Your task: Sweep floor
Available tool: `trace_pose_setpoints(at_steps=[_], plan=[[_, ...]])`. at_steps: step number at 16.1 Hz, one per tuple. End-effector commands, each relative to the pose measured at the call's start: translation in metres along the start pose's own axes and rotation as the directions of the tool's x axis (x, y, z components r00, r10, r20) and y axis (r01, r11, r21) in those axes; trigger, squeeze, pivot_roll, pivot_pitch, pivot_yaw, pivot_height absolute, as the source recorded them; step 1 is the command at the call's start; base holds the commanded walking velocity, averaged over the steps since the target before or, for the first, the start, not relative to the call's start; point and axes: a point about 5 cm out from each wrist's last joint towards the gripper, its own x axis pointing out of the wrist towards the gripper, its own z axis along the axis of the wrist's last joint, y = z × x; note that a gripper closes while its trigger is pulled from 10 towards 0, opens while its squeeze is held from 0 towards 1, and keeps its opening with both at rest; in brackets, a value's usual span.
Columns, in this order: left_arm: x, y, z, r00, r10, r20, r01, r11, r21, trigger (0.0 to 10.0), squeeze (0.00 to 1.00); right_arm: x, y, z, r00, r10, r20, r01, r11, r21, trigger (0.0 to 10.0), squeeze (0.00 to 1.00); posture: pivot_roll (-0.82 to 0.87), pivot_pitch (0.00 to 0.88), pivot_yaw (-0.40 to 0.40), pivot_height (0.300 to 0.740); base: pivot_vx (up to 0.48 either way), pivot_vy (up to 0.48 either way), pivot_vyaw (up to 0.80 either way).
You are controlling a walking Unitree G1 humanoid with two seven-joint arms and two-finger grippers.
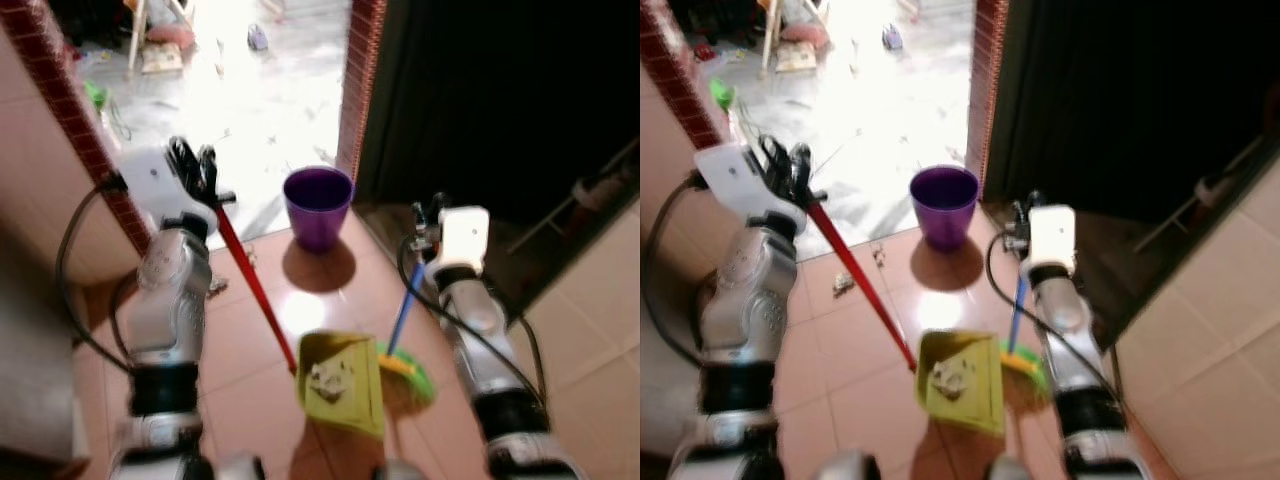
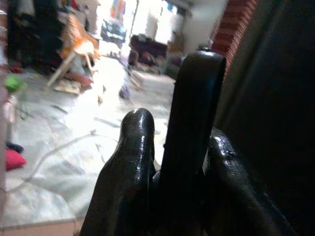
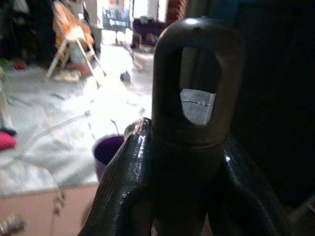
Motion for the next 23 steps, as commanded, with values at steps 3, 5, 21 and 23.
trace_pose_setpoints(at_steps=[3,5,21,23], plan=[[0.007,0.011,0.035,0.979,0.095,0.183,-0.101,0.995,0.023,10.0,0.0,0.003,-0.001,0.009,0.999,0.025,0.042,-0.024,0.999,-0.03,10.0,0.0,-0.07,0.0,0.023,0.74,0.0,0.0,0.21],[0.01,0.02,0.047,0.961,0.152,0.231,-0.166,0.985,0.039,10.0,0.0,0.002,-0.001,0.008,0.999,0.032,0.039,-0.031,0.999,-0.029,10.0,0.0,-0.07,0.0,0.021,0.74,0.0,0.0,0.79],[0.02,0.024,0.079,0.923,0.15,0.355,-0.173,0.984,0.032,10.0,0.0,0.001,0.001,0.006,0.999,0.041,0.027,-0.04,0.999,-0.018,10.0,0.0,-0.08,0.0,0.016,0.74,0.197,0.0,0.01],[0.022,0.024,0.094,0.901,0.163,0.402,-0.195,0.98,0.042,10.0,0.0,-0.001,0.0,0.003,0.999,0.043,0.018,-0.043,0.999,-0.025,10.0,0.0,-0.08,0.0,0.015,0.74,0.472,0.0,-0.22]])
